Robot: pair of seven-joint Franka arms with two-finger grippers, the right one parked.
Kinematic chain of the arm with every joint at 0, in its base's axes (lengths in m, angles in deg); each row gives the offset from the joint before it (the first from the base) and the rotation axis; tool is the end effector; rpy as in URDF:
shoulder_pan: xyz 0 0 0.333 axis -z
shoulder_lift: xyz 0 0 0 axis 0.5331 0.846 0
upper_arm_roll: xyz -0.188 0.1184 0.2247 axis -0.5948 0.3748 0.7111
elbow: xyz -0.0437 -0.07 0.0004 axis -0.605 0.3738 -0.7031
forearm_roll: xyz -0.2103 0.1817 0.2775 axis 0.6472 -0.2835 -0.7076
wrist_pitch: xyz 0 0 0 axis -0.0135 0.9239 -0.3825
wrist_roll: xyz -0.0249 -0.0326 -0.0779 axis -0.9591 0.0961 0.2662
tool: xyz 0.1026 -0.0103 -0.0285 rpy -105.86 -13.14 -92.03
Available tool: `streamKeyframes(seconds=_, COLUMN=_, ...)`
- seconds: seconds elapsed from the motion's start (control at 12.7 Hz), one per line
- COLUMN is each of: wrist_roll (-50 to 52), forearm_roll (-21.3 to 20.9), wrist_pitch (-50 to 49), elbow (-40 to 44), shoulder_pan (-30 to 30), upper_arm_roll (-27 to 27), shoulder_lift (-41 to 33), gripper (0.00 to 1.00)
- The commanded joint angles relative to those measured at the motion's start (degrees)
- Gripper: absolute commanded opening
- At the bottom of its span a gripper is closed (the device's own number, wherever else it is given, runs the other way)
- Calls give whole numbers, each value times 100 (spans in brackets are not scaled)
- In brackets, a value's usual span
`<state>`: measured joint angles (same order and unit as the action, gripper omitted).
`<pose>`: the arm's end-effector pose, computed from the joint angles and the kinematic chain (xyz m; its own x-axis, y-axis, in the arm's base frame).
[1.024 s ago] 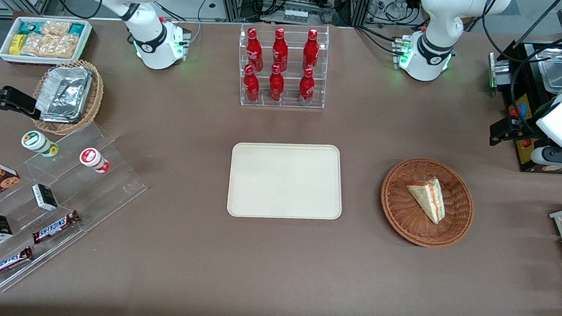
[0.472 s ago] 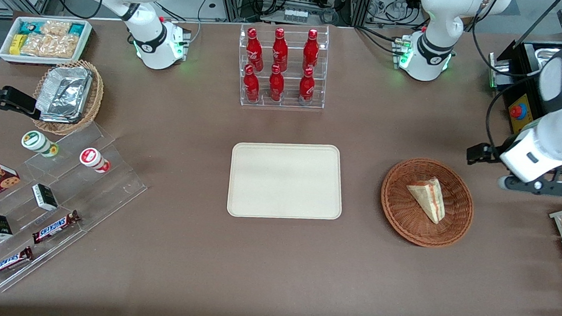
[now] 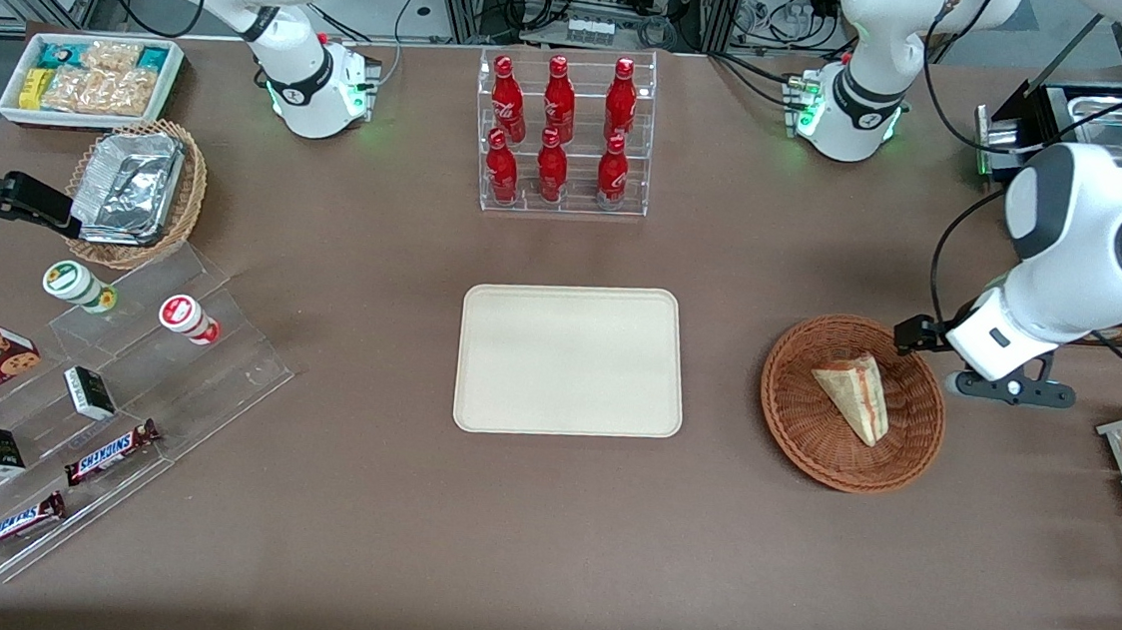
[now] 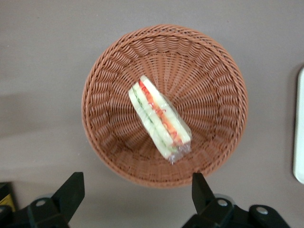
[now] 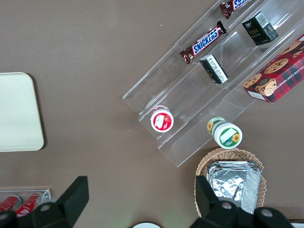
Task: Place sandwich from basket to tray
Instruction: 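Lower the open left gripper around the wrapped sandwich in the basket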
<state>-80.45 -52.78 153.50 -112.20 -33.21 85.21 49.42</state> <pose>0.5573 -0.0320 0.3903 0.9961 -0.0743 -0.0473 -0.0750 -0.9971 -0.0121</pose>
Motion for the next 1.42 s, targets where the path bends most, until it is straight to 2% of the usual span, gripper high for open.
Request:
streamKeyframes(seconds=0.0, wrist_roll=378, forearm_roll=-22, wrist_pitch=646, elbow=-506, shoulder_pan=3, upper_arm_roll=-23, shoulder_lift=-114, gripper=100)
streamKeyframes(seconds=0.16, wrist_roll=1044, forearm_roll=-22, wrist_pitch=1051, elbow=-718, shoulder_pan=11, upper_arm_roll=-23, shoulder_lift=-106, gripper=100)
streamKeyframes(seconds=0.55, wrist_roll=3004, forearm_roll=-22, wrist_pitch=1210, elbow=-719, shoulder_pan=178, upper_arm_roll=-58, shoulder_lift=105, gripper=100)
streamKeyframes(seconds=1.02, wrist_roll=3868, forearm_roll=31, wrist_pitch=1342, elbow=-762, shoulder_pan=266, upper_arm_roll=-58, shoulder_lift=263, gripper=100)
streamKeyframes(seconds=1.34, wrist_roll=4800, forearm_roll=31, wrist_pitch=1720, elbow=-824, shoulder_pan=389, upper_arm_roll=-58, shoulder_lift=474, gripper=100)
